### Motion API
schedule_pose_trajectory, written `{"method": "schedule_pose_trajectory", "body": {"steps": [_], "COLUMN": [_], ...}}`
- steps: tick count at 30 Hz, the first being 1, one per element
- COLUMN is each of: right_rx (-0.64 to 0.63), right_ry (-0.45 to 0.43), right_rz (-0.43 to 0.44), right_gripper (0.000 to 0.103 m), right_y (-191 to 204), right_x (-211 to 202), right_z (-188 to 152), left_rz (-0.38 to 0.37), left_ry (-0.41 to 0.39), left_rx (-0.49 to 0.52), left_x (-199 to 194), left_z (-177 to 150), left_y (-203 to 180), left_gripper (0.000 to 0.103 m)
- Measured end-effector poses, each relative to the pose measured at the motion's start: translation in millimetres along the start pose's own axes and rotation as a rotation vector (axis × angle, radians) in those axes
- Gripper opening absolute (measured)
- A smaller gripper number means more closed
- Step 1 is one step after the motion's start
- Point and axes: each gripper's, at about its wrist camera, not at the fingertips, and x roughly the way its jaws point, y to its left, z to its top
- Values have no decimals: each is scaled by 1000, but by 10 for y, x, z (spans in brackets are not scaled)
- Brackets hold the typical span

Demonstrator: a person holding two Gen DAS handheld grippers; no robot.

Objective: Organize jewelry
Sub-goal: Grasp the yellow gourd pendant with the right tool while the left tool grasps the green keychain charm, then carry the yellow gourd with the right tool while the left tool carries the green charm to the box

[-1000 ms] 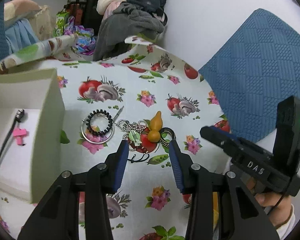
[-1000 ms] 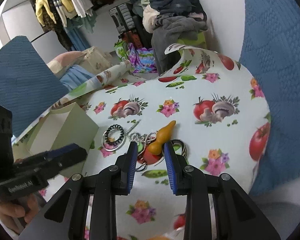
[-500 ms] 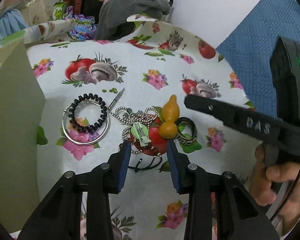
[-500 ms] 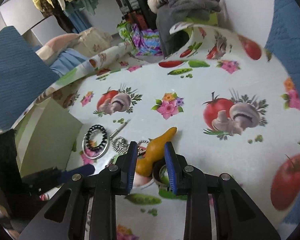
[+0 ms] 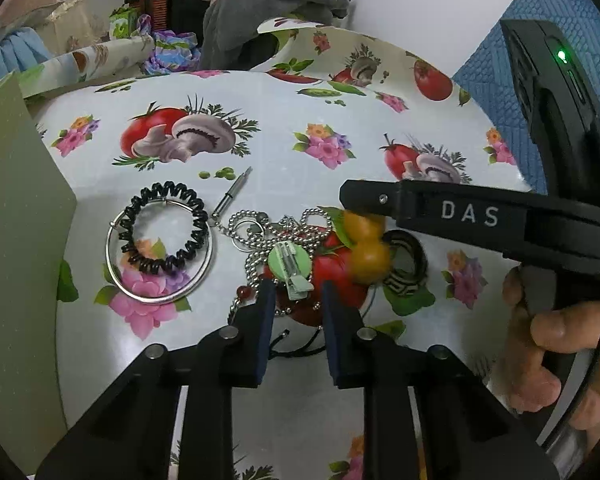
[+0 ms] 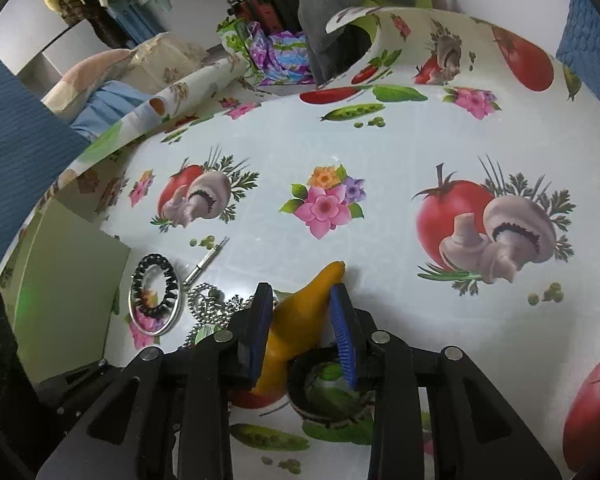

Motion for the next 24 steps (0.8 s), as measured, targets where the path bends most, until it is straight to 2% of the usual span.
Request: {"method": "schedule_pose_trajectory", "body": {"steps": [4, 7, 16, 24], "right_rx": [-2, -15, -11, -25], "right_ry": [31, 23, -6, -6], "right_rz": [-23, -38, -24, -16], "right_gripper": [29, 28, 28, 28], "right_y": [-3, 15, -1, 43], "right_x": [96, 93, -20, -117], "right_z": [-11, -17, -30, -104], "left_rz": [9, 7, 9, -2], "left_ry": [-6, -10, -17, -29], "left_rx": [-14, -30, -48, -40], "left_x": [19, 32, 29, -14], "left_z": [11, 14, 44, 86], "left_y": [12, 26, 62, 71], "left_gripper": [21, 20, 12, 9]}}
